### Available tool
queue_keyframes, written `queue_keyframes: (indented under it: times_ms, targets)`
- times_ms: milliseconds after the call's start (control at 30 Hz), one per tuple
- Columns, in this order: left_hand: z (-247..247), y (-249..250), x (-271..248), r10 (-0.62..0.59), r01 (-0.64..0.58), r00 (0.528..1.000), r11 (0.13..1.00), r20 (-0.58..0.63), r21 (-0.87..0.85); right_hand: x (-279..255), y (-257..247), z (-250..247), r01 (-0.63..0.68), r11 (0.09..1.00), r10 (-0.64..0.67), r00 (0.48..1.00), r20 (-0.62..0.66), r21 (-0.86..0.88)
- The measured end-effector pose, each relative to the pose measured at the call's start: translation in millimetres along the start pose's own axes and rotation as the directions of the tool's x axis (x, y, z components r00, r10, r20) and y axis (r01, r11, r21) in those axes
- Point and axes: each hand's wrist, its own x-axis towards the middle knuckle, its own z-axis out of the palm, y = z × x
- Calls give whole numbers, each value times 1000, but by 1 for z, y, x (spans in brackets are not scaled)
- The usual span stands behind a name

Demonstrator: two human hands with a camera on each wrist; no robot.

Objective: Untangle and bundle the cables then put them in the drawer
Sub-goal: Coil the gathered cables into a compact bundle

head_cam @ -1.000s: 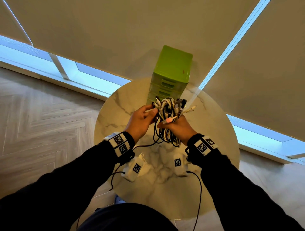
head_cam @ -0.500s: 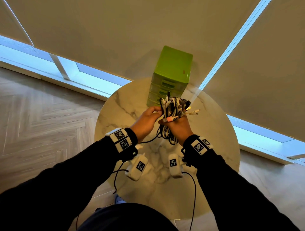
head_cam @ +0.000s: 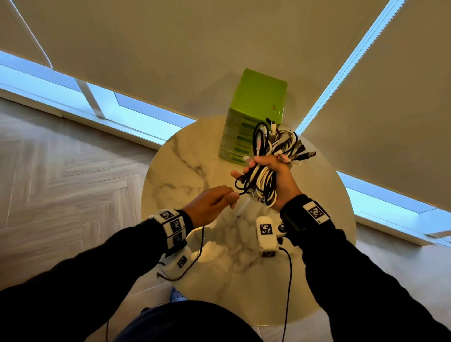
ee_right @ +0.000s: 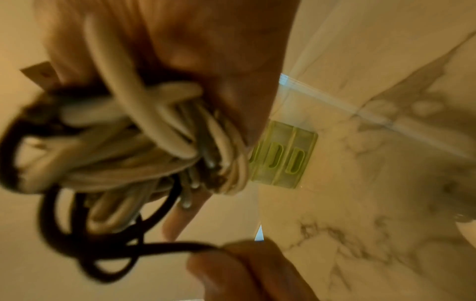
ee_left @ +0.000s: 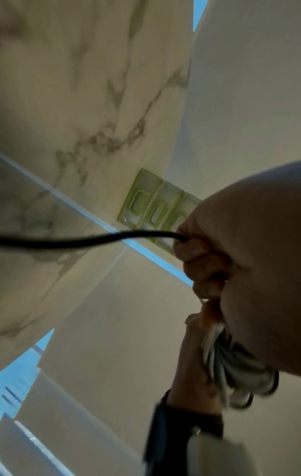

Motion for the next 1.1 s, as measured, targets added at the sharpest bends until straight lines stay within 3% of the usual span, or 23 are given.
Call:
queue_keyframes:
  times_ms: [100,167,233,300,400,500,567,633,733,867,967,1100]
  targets:
    - [-11,-4,11,28,-28,1000,999,-3,45,-9,3,9,-132,989,140,980,142,-64]
    - [-25,-6,15,-22,25,997,999,-71,39,-13,2,13,-156,981,174,969,173,-114]
    - [-42,-9,20,-89,87,979,996,-184,-22,-17,0,16,-188,948,227,965,133,-257]
    - [-58,-10,25,-138,127,970,990,-198,-68,-16,0,16,-133,853,182,982,50,-505]
    - [-77,-6,26,-193,195,981,978,34,-71,-11,4,14,-46,685,32,999,-33,-727]
    - [-88,0,23,-267,296,928,952,259,-82,-9,10,8,-43,558,-15,998,-62,-829]
    - [-91,2,19,-307,387,905,881,293,-272,-8,15,-1,-46,479,-43,996,-76,-877]
    - [-90,5,17,-328,438,897,742,296,-507,-7,17,-8,-33,426,-89,993,-78,-904]
    - [-84,3,14,-334,381,921,678,199,-628,-8,16,-16,2,426,-100,994,-44,-905]
    - [-73,0,14,-374,286,927,760,-32,-584,-10,18,-24,2,510,-126,989,-73,-860]
    - [-58,10,12,-346,297,936,872,-62,-390,-13,18,-22,10,539,-153,985,-86,-843]
    - [-32,18,19,-370,301,920,878,-128,-373,-8,26,-8,50,564,-187,980,-68,-824]
